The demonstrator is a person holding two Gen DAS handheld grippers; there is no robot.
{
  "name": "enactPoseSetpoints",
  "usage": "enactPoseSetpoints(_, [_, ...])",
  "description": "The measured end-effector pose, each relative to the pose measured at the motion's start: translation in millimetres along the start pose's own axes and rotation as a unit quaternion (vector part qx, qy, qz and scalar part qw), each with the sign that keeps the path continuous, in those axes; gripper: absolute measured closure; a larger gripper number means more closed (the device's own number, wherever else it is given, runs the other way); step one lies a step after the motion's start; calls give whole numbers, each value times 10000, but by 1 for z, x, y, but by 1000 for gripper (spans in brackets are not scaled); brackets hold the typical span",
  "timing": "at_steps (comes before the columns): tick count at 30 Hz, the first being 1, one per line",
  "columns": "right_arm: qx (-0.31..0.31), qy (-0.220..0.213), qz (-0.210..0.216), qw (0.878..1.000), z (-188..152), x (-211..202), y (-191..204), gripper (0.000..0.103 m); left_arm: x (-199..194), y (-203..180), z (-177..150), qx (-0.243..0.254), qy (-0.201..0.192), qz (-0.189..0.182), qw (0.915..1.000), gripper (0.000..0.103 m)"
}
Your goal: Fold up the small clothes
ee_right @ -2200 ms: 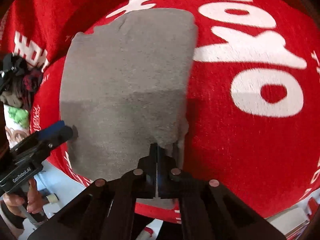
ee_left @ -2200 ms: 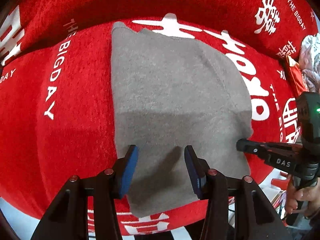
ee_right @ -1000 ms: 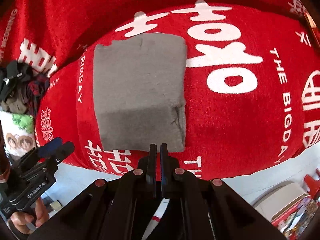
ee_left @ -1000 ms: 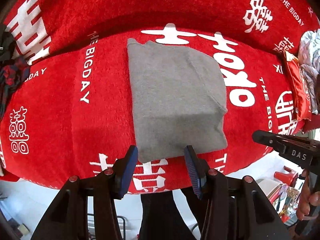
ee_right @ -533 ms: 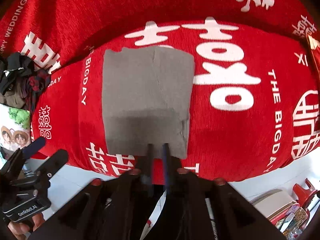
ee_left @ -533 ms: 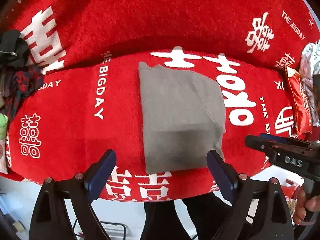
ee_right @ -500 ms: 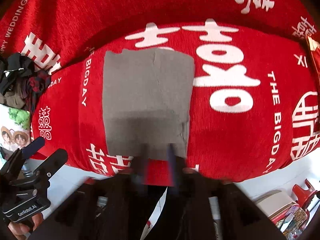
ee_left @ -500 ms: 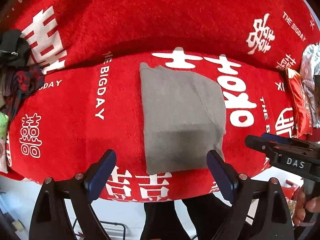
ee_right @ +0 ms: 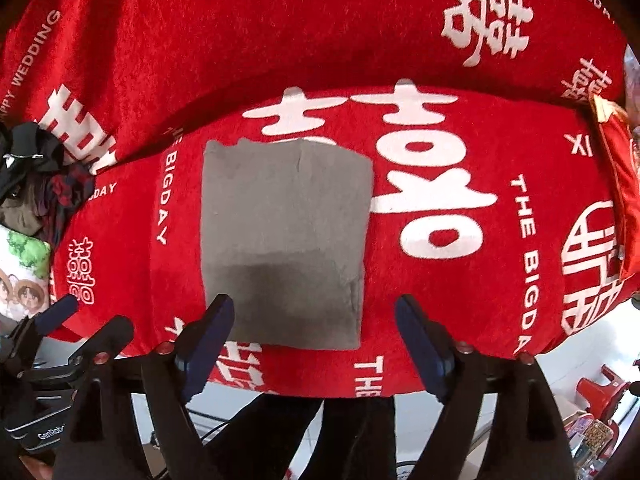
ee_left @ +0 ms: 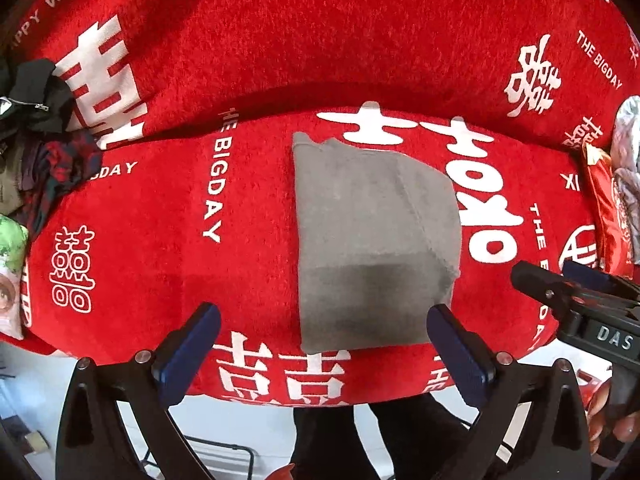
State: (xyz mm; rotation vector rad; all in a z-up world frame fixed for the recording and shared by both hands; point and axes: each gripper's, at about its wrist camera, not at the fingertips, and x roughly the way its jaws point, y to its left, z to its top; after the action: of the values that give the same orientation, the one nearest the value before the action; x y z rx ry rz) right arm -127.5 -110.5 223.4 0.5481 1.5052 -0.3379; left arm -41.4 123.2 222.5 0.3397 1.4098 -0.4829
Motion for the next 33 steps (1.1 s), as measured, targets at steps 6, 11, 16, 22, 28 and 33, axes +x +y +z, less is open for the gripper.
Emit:
enactPoseSetpoints(6, [-8,2,-120,9999,-2,-1,-1,10,-4,-6,-1,206,-189,295,9992,0])
enactPoseSetpoints(11, [-20,-2,-214,9998,-3,-2,0,10,-6,-1,3,20,-191,318,9993,0])
enactPoseSetpoints(16, [-36,-51,-245,9997,-4,-4,2,10,-6,2,3,-106,-135,340,9993,0])
enactPoseSetpoints(22, [3,-46,-264,9996,-4,-5,0,10,-6,-1,4,-78,-99,355,9993,0])
enactPoseSetpoints(28, [22,-12,-273,9996,-5,-4,0,10,-3,-3,2,-18,-28,370,9993,0])
enactPoseSetpoints(33, [11,-5,-319,9995,-6,-4,2,10,-3,-2,1,-18,-27,371,9993,0])
